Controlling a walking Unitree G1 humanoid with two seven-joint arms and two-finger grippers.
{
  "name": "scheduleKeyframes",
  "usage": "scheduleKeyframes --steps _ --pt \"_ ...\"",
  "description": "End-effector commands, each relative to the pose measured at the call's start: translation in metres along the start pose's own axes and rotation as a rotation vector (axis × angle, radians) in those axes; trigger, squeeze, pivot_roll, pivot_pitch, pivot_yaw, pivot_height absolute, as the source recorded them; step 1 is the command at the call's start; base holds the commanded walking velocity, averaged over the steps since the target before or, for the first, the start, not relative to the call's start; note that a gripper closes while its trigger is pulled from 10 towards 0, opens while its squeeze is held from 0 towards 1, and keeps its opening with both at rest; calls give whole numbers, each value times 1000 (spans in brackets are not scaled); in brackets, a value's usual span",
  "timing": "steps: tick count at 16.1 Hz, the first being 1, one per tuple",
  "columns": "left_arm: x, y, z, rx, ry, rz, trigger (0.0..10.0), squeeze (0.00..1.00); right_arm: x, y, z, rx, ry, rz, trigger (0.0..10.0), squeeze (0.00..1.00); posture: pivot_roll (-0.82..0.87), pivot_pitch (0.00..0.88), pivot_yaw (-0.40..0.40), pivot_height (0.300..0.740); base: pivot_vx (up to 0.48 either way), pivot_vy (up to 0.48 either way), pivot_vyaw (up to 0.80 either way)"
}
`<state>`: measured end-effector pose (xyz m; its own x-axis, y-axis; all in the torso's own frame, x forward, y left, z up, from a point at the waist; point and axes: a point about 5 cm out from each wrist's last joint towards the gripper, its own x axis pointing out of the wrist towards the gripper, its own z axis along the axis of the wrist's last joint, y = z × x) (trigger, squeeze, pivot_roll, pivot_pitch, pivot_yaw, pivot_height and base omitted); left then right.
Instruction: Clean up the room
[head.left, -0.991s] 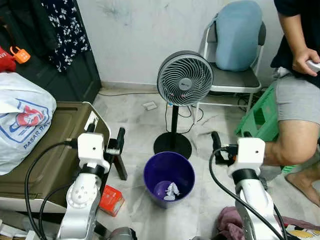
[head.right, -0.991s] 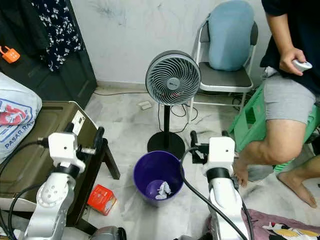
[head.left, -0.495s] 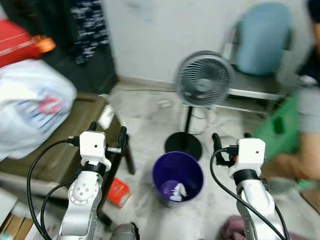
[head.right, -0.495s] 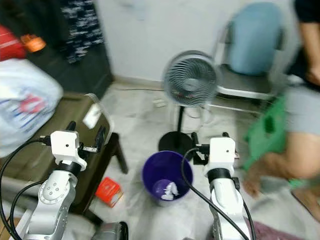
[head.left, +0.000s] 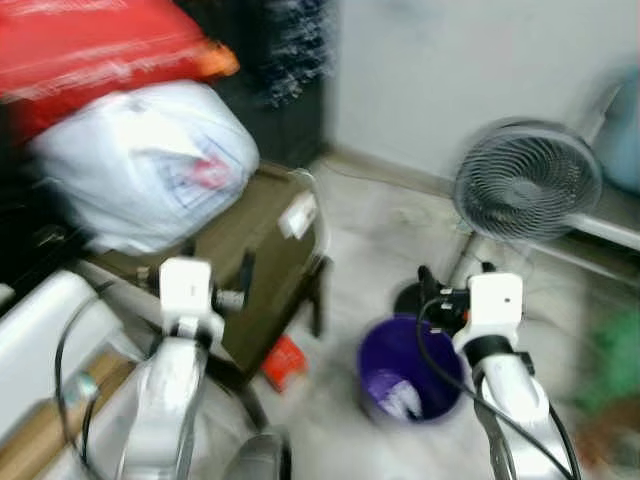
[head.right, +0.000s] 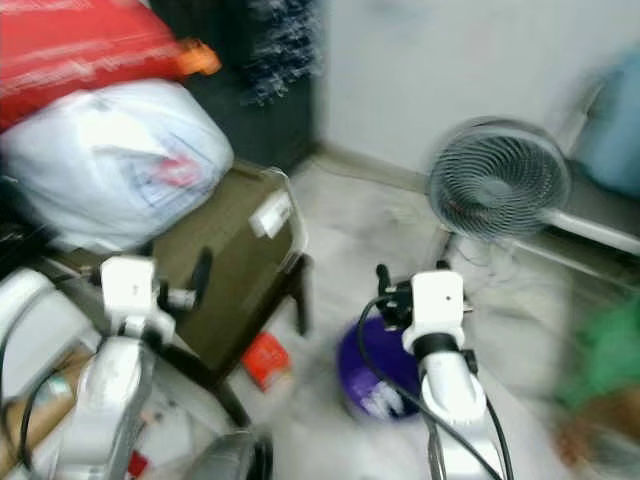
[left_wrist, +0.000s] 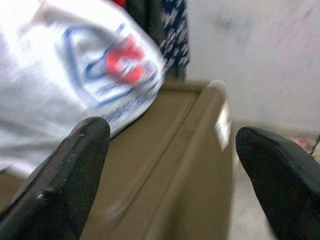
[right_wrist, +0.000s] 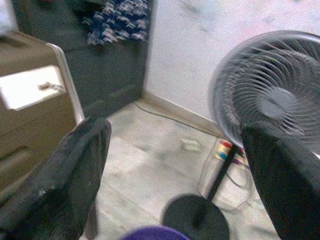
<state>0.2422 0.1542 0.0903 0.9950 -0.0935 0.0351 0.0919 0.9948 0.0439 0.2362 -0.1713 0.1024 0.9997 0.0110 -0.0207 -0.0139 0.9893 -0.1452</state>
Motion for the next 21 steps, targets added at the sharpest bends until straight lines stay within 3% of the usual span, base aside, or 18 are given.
scheduleKeyframes --steps 1,21 --pt "7 -1 9 15 -32 -13 10000 0 0 3 -2 10 17 4 10000 0 -36 52 31 740 0 0 800" --pt "13 -3 8 68 -19 -3 10000 0 3 5 -4 16 25 26 10000 0 -31 38 29 740 0 0 800"
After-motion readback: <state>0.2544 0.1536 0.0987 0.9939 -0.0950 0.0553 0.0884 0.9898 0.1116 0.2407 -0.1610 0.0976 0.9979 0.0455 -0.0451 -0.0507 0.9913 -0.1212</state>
